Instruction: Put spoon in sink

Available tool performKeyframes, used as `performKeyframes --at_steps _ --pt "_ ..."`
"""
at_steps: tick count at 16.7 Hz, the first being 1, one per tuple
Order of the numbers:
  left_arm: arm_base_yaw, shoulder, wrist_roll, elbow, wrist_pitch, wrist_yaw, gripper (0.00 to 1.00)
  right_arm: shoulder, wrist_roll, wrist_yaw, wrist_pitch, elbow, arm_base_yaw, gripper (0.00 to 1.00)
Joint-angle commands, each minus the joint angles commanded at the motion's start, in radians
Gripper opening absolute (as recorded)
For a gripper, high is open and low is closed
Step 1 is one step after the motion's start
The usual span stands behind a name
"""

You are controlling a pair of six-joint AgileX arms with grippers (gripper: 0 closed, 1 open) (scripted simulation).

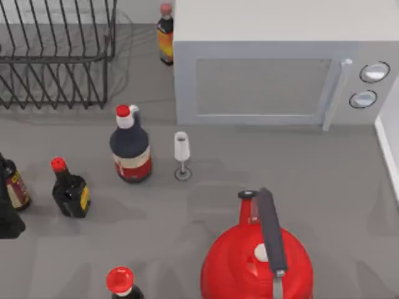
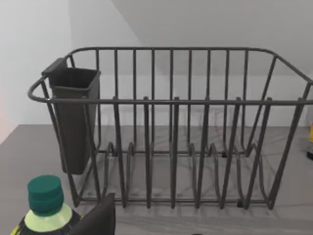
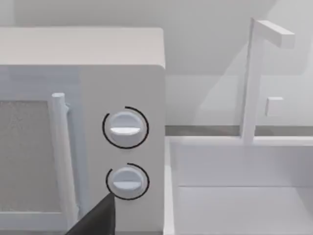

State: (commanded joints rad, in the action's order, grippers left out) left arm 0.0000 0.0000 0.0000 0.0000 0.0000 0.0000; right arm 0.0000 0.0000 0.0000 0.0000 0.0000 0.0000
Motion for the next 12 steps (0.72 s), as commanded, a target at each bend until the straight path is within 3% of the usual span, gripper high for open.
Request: performKeyframes --at_steps 6,12 --pt "0.000 0.000 0.000 0.000 0.000 0.000 1.00 0.109 0.070 0.001 -0.101 0.091 -0.010 1.00" --pt "0.000 0.000 0.000 0.000 0.000 0.000 1.00 0.571 0.305 -0.001 -0.446 0.376 -0.039 1.00"
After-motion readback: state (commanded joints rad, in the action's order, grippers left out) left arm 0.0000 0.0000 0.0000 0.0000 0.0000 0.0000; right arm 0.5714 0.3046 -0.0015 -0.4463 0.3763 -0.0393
